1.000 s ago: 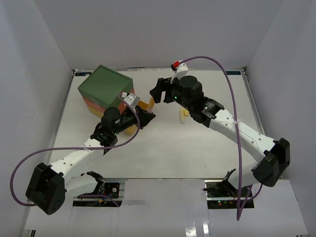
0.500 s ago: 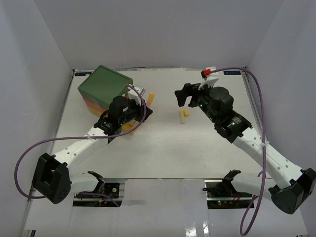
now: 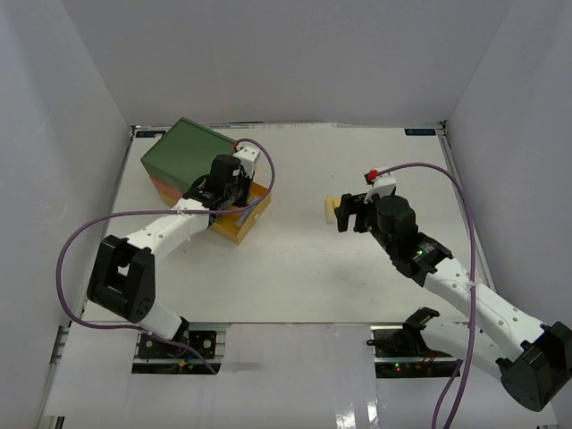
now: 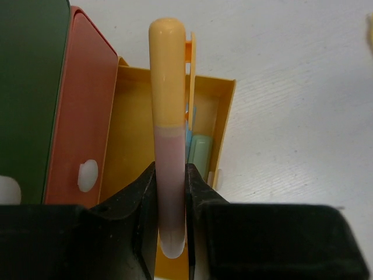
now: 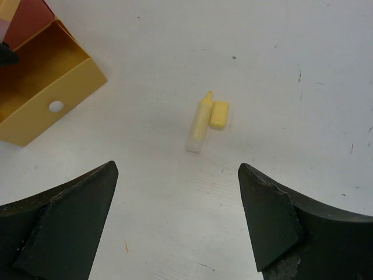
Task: Sort the stationery into containers
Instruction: Place the pen in the drawer, then pick up the pen from the center of the board.
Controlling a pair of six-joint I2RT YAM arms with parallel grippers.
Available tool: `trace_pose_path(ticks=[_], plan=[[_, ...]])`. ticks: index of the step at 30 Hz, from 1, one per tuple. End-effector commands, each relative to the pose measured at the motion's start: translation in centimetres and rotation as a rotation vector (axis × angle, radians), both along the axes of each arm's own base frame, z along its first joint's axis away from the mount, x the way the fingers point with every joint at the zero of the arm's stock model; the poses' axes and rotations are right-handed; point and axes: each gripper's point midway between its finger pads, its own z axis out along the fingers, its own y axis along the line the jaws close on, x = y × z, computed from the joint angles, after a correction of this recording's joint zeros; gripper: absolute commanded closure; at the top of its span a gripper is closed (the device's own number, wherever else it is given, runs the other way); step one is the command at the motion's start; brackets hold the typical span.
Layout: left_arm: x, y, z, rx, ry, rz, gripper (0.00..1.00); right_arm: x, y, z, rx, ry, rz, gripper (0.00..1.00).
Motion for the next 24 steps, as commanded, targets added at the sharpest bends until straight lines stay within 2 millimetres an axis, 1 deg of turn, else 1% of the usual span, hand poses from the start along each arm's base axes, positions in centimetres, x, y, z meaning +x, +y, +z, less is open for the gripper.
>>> trace_pose_path(ticks=[1,2,3,5,6,8,10,13,15,16,17,18,19,20,21,22,23,24], plan=[[1.4,0.9,1.2,0.050,-0.030,0.023,0.76,0.2,-0.4,1.0,0.036,-0.039,-0.026,0.10],[1.6,1.0,0.9,0.058,-0.025,0.025,0.74,0.1,-0.5,0.8,0.033,-0.038,-0.027,0.10],[1.8,0.9,0.9,0.065,-0.024,0.023,0.70,0.1,-0.5,0.5,0.031,-0.032,-0.026,0.10],[2.0,1.2,0.0,0.082,-0.006,0.032,0.65,0.0,-0.6,-0.2,0.023,-0.018,-0.030,0.10],[2.0,1.2,-0.2,0.085,-0.001,0.036,0.60,0.0,-0.7,-0.4,0.021,-0.015,-0.030,0.10],[1.9,1.2,-0.7,0.085,0.014,0.032,0.55,0.0,-0.8,-1.3,0.010,0.004,-0.033,0.10],[1.8,1.1,-0.6,0.074,0.017,0.033,0.48,0.1,-0.7,-1.9,0.006,0.023,-0.034,0.10],[1.7,0.5,-0.1,0.040,0.016,0.019,0.41,0.2,-0.7,-2.7,0.003,0.051,-0.043,0.10],[1.6,0.1,0.9,0.008,0.002,0.006,0.38,0.3,-0.4,-3.0,0.002,0.064,-0.032,0.10],[1.5,-0.2,1.4,-0.008,0.000,0.003,0.35,0.5,-0.2,-3.3,-0.005,0.074,-0.031,0.10],[1.3,-0.3,2.4,-0.026,-0.018,-0.006,0.33,0.6,0.0,-3.5,-0.009,0.082,-0.029,0.10],[1.0,-0.9,3.1,-0.071,-0.014,-0.012,0.30,0.6,-0.1,-3.9,-0.022,0.097,-0.032,0.10],[0.9,-1.1,3.8,-0.093,-0.025,-0.015,0.28,0.8,0.0,-4.9,-0.045,0.128,-0.035,0.09],[0.5,-1.8,4.7,-0.139,-0.024,-0.038,0.22,1.2,0.2,-4.7,-0.050,0.136,-0.039,0.06],[0.2,-2.1,6.1,-0.174,-0.046,-0.050,0.19,1.1,0.2,-5.3,-0.070,0.161,-0.039,0.04],[-0.3,-2.8,7.1,-0.210,-0.052,-0.081,0.16,1.4,0.4,-6.5,-0.097,0.198,-0.041,0.03],[-0.7,-3.1,7.7,-0.240,-0.053,-0.089,0.11,1.6,0.5,-7.0,-0.107,0.216,-0.046,0.01],[-1.1,-3.2,8.9,-0.267,-0.073,-0.100,0.09,2.0,0.8,-6.9,-0.104,0.223,-0.053,0.00]])
